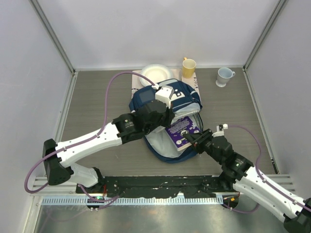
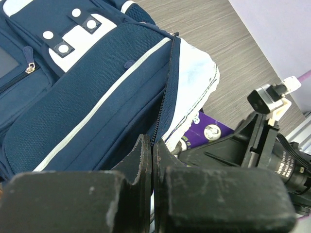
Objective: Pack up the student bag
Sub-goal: Place the book in the student bag.
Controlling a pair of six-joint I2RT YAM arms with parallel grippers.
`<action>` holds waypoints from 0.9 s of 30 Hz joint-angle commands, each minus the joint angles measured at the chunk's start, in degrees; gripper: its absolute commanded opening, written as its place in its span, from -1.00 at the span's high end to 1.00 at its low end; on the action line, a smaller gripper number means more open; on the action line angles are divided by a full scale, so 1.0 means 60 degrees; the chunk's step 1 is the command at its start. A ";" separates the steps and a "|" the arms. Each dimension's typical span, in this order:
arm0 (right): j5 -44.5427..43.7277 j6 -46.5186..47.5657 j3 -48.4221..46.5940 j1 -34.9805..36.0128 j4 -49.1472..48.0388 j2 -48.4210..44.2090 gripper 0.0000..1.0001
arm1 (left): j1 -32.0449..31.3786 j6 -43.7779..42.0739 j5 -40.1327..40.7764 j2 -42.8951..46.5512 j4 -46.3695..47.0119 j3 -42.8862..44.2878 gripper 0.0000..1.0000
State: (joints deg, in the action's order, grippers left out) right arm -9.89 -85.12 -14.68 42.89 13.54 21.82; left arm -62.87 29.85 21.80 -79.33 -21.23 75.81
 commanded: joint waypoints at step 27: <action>-0.0680 0.0021 -0.2108 -0.1436 -1.2334 1.1566 0.58 | 0.0049 0.0284 -0.1215 0.0858 0.1488 -0.0154 1.00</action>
State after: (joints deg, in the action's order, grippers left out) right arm -12.36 -83.79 -24.93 34.39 -46.87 85.97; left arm -62.59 30.98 16.88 -78.11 -19.99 73.97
